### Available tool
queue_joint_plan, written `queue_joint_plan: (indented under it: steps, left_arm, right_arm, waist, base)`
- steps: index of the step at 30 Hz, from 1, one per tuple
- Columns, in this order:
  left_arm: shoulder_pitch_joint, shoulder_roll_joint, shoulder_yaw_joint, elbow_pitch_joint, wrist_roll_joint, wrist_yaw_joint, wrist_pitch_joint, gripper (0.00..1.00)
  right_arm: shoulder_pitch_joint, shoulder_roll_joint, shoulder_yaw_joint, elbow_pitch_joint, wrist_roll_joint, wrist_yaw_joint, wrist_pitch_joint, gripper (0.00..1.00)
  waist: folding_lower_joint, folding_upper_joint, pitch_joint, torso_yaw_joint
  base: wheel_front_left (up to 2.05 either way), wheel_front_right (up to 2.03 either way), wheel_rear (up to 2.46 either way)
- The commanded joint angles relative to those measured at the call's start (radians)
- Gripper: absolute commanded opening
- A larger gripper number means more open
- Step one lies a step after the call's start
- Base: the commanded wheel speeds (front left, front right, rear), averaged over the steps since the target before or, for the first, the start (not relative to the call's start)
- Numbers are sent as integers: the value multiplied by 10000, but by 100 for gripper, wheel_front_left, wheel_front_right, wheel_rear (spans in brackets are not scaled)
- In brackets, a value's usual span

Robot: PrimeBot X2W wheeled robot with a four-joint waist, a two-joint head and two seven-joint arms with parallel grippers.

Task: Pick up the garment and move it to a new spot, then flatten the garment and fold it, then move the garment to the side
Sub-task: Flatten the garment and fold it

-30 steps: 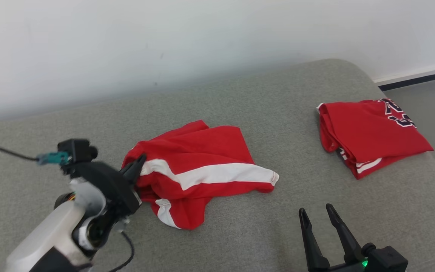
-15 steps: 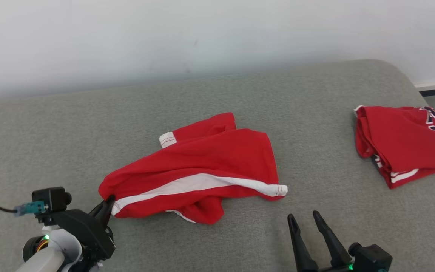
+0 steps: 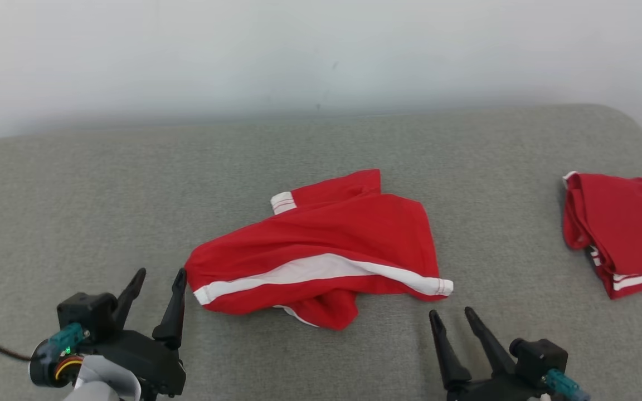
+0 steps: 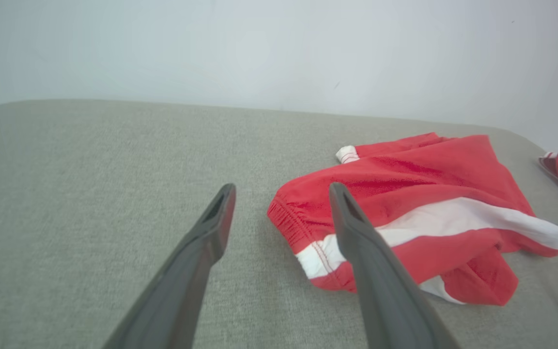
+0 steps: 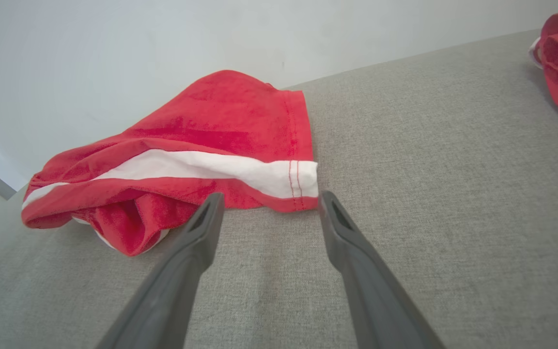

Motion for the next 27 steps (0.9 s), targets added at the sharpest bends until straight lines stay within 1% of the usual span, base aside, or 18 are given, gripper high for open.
queue_joint_plan:
  steps: [1, 4, 5, 6, 7, 9, 13, 16, 19, 20, 27]
  left_arm:
    - [317, -43, 244, -279, 423, 216, -56, 100]
    - [1253, -455, 1243, -1177, 1354, 719, -48, 100]
    - [1554, -587, 1587, -1494, 1776, 860, -50, 100]
    - [2155, -909, 2199, -2060, 2470, 1072, -50, 100]
    - [2461, -1059, 2436, -2283, 2884, 1148, -53, 100]
    - [3022, -1349, 2910, -2572, 3535, 1137, -54, 100]
    - [3835, -1981, 3523, -2827, 4637, 986, -55, 100]
    - [4272, -2421, 3781, -2884, 5265, 797, -54, 100]
    - [4565, -2781, 3944, -2786, 5745, 563, -54, 100]
    - [4672, -2917, 3981, -2693, 6057, 408, -56, 100]
    - [4750, -3313, 4359, -2454, 6596, -79, -57, 100]
  right_arm:
    - [-138, -9, -94, 100, -76, -27, 0, 100]
    - [-324, -6, -419, 360, -182, -27, -1, 100]
    - [-382, -43, -518, 442, -224, -27, 0, 100]
    - [-472, -99, -720, 642, -300, -27, 0, 100]
    - [-524, -121, -796, 741, -366, -27, 0, 100]
    - [-642, -177, -919, 946, -457, -27, 0, 100]
    - [-823, -291, -961, 1350, -541, -27, 0, 100]
    - [-926, -356, -1029, 1581, -558, -27, -1, 100]
    - [-912, -391, -1161, 1792, -565, -27, -1, 100]
    - [-918, -400, -1242, 1893, -589, -27, -1, 100]
    - [-1226, -365, -1389, 2401, -413, -27, -1, 100]
  waist:
    - [0, -1, -35, 219]
    - [0, -1, -47, 487]
    - [0, -1, -52, 568]
    - [0, -1, -53, 755]
    - [0, -1, -59, 835]
    - [0, -1, -68, 978]
    - [0, -1, -120, 1222]
    - [0, -1, -186, 1358]
    - [0, -1, -261, 1482]
    - [0, -1, -293, 1523]
    - [0, -1, -262, 1560]
  base:
    - [0, 0, 0]
    - [0, 0, 0]
    - [0, 0, 0]
    - [0, 0, 0]
    - [0, 0, 0]
    - [0, 0, 0]
    - [0, 0, 0]
    - [0, 0, 0]
    - [0, 0, 0]
    - [0, 0, 0]
    - [0, 0, 0]
